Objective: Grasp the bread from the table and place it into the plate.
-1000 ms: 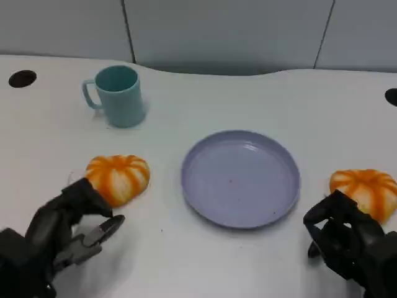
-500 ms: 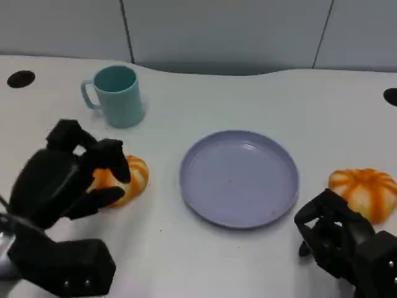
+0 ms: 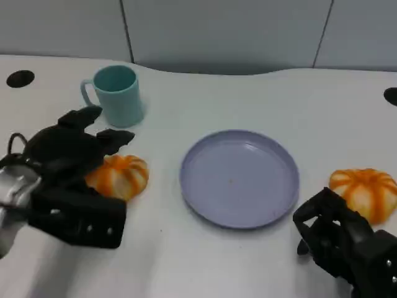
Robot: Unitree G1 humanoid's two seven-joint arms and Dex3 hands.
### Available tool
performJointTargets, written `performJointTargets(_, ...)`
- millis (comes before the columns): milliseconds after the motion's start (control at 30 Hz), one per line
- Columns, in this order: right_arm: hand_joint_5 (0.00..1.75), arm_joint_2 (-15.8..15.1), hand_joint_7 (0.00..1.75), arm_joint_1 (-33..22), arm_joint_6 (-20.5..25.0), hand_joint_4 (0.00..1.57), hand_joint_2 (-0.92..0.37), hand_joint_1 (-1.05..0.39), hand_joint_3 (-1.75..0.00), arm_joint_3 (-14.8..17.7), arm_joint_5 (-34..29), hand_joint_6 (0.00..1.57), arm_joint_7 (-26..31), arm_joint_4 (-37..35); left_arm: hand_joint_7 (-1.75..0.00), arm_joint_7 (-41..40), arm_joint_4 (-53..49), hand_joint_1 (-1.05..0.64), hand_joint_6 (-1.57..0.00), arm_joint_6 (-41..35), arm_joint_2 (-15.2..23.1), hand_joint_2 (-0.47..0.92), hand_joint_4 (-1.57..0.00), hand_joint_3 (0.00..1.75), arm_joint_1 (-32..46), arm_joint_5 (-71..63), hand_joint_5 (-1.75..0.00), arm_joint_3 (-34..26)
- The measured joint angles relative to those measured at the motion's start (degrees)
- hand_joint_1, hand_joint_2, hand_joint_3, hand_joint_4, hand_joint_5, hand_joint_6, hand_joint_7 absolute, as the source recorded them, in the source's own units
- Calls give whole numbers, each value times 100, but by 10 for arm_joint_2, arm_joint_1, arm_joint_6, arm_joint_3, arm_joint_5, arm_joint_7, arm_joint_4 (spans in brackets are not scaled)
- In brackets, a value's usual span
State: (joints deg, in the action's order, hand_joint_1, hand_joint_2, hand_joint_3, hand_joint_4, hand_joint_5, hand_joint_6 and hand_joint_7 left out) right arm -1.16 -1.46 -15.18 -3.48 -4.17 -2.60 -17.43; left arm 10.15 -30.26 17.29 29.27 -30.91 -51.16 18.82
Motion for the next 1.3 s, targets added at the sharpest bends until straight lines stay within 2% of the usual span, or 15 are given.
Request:
performJointTargets(133, 175, 0, 175, -3, 0, 59, -92, -27, -34, 1, 1, 37, 0, 3, -1, -1, -86, -99, -4, -14, -14, 92, -1, 9, -47, -8, -1, 42)
performJointTargets(267, 175, -1, 175, -6, 10, 59, -92, -27, -34, 0, 0, 37, -3, 10, -1, -43, -224, -99, -4, -23, -61, 92, -1, 7, -99, -14, -1, 89)
performJointTargets(467, 175, -2, 175, -13, 24, 56, -92, -25, -35, 0, 2, 37, -5, 24, -3, -100, -369, -92, -11, -40, -123, 88, -9, 1, -153, -17, -5, 137)
performJointTargets(700, 175, 1, 175, -18, 27, 58, -92, -26, -35, 0, 3, 38, -5, 30, -4, -123, -440, -80, -18, -76, -165, 85, -11, 0, -182, -3, -5, 158)
performJointTargets(800, 175, 1, 175, -18, 26, 59, -92, -28, -35, 0, 2, 38, -5, 30, -11, -129, -447, -64, -37, -81, -170, 82, -29, 0, -185, 8, -15, 163)
performJointTargets(833, 175, 0, 175, -19, 26, 59, -92, -28, -35, 0, 2, 38, -5, 30, -65, -137, -449, -40, -40, -85, -173, 83, -31, 1, -185, 13, -80, 163)
performJointTargets(867, 175, 0, 175, -19, 26, 59, -92, -28, -35, 0, 2, 38, -5, 30, -103, -153, -450, -31, -29, -87, -176, 84, -23, 1, -185, 16, -119, 163)
performJointTargets(900, 175, 1, 175, -19, 26, 59, -92, -28, -35, 0, 2, 38, -5, 30, -128, -173, -451, -26, -22, -86, -178, 84, -17, 1, -183, 18, -143, 163)
performJointTargets(1000, 175, 1, 175, -20, 25, 59, -92, -28, -35, 0, 2, 37, -5, 30, -144, -209, -451, -23, -17, -82, -179, 84, -13, 1, -180, 25, -158, 164)
performJointTargets(1033, 175, 1, 175, -20, 25, 60, -92, -29, -35, 0, 2, 38, -5, 30, -162, -213, -451, -18, -39, -80, -179, 87, -51, 7, -180, 28, -168, 165)
performJointTargets(1100, 175, 1, 175, -20, 25, 60, -92, -29, -34, 0, 2, 38, -4, 30, -172, -257, -451, -15, -51, -61, -177, 91, -72, 12, -175, 31, -173, 166)
performJointTargets(1200, 175, 1, 175, -20, 25, 59, -92, -29, -34, 0, 2, 38, -3, 30, -174, -314, -452, -14, -52, -35, -171, 92, -74, 14, -159, 37, -174, 167)
performJointTargets(1300, 175, 2, 175, -20, 25, 62, -92, -30, -34, 0, 3, 39, -4, 30, -175, -324, -455, -15, -51, -20, -168, 92, -73, 16, -151, 54, -175, 155)
